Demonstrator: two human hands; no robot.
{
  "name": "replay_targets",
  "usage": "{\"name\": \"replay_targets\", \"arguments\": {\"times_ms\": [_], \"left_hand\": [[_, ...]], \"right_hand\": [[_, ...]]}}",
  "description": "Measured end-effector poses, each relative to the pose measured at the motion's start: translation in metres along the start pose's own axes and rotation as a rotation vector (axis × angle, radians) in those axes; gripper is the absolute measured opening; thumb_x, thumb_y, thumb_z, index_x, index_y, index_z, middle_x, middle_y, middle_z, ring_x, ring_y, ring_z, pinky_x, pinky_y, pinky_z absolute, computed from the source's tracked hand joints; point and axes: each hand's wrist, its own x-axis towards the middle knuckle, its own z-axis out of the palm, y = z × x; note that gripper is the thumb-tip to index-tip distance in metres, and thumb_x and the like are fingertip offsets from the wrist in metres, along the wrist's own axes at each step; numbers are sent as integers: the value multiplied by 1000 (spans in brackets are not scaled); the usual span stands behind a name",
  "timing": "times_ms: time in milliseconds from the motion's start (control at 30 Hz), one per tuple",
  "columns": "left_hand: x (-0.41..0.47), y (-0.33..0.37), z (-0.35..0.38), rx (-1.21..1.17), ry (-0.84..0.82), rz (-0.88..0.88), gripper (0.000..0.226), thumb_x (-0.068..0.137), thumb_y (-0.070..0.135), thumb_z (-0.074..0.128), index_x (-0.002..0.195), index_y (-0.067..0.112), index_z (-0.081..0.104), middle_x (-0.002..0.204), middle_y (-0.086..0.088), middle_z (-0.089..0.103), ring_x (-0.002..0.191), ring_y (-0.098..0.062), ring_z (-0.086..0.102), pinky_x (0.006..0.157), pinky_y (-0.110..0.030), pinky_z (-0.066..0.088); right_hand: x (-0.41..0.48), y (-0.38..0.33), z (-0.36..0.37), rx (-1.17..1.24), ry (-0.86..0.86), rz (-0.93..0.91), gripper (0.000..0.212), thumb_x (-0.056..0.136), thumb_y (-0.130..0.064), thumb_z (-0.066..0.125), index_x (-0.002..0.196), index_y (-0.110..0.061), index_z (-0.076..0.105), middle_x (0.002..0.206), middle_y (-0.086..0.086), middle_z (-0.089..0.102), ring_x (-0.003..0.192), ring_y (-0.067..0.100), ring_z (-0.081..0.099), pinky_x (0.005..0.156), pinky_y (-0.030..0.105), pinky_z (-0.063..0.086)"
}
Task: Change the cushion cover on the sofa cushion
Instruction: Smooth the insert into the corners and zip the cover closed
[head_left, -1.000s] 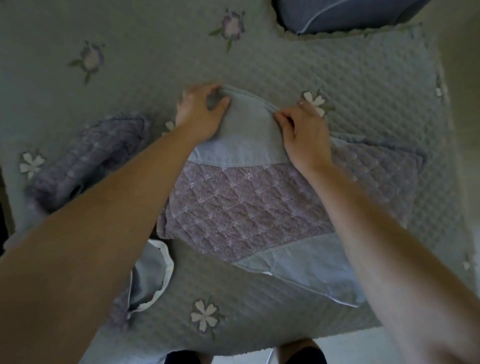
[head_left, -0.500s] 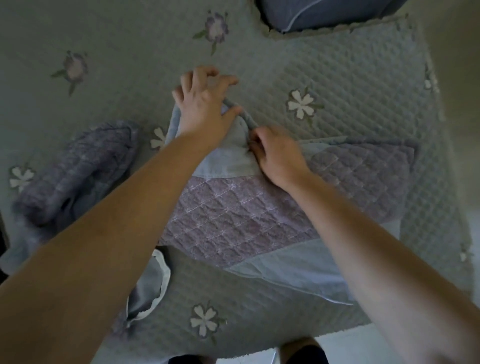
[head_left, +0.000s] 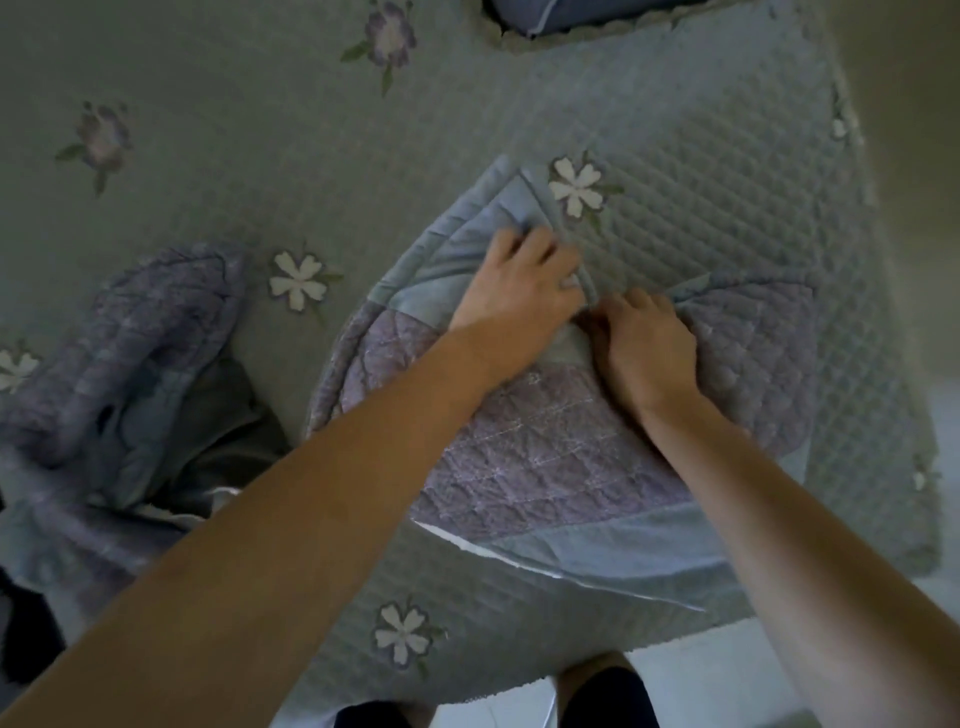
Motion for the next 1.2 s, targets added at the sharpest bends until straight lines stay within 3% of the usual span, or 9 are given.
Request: {"name": "replay_targets", "arguments": {"times_ms": [100, 233, 367, 533, 733, 900, 1000, 1067, 1200], "left_hand": [[-18, -9, 15, -3, 73, 18, 2, 81, 18, 69, 78, 17, 69, 97, -7, 66, 92, -31, 58, 78, -43, 40], [-42, -46, 27, 77, -54, -428, 18, 84, 36, 69, 81, 19, 73, 88, -6, 68, 87, -32, 62, 74, -46, 47], [-37, -49, 21, 55, -240, -660, 39, 99, 41, 47, 102, 13, 73, 109, -14, 65, 108, -37, 54, 94, -55, 41], [7, -37, 14, -188, -320, -286, 42, 97, 50, 44, 132, 30, 55, 143, 9, 48, 138, -25, 30, 106, -52, 23], [6, -9, 35, -131, -361, -47, 27, 96, 27, 50, 116, 32, 67, 115, 11, 67, 127, -19, 47, 111, -63, 0], [-24, -12, 44, -200, -162, -145, 16, 88, 26, 58, 83, 25, 72, 74, -2, 68, 89, -29, 57, 92, -43, 30], [-34, -16, 37, -8, -126, -89, 20, 95, 31, 50, 96, 24, 68, 91, 0, 71, 90, -29, 56, 83, -42, 40], [-48, -42, 26, 79, -329, -309, 47, 99, 57, 30, 128, 29, 54, 130, -1, 60, 116, -32, 49, 92, -48, 35], [-77, -99, 11, -222, -713, -1047, 114, 54, 105, 7, 151, 46, 7, 161, -13, 15, 145, -43, 17, 111, -68, 14]], "right_hand": [[8, 0, -3, 130, -148, 78, 29, 98, -41, 53, 107, -19, 68, 110, 12, 67, 105, 36, 58, 74, 37, 45], [38, -6, -24, 473, -361, 165, 35, 98, -44, 54, 121, -21, 66, 121, 5, 67, 113, 26, 60, 83, 25, 40], [41, 7, -43, -31, -314, -55, 55, 90, -71, 41, 127, -36, 61, 132, 2, 60, 127, 28, 48, 109, 45, 29], [11, 20, -27, -95, -301, 2, 38, 88, -62, 54, 105, -31, 68, 108, 3, 70, 112, 29, 56, 101, 44, 28], [-9, 18, -14, -105, 11, 21, 29, 91, -48, 58, 96, -21, 65, 87, 7, 69, 87, 33, 64, 82, 44, 42], [-37, 28, -34, -136, 57, 105, 53, 89, -63, 55, 66, -16, 59, 60, 9, 62, 57, 32, 62, 50, 25, 31], [-38, 19, -33, -160, -15, 184, 64, 89, -76, 39, 74, -18, 62, 67, 8, 65, 67, 32, 65, 53, 29, 38], [-32, 15, -29, -176, -57, 145, 73, 91, -78, 25, 105, -20, 67, 101, 9, 70, 94, 33, 66, 76, 40, 47], [-23, 8, -10, -153, -299, 129, 87, 89, -79, 5, 150, -24, 36, 154, -2, 40, 141, 25, 33, 116, 50, 20]]}}
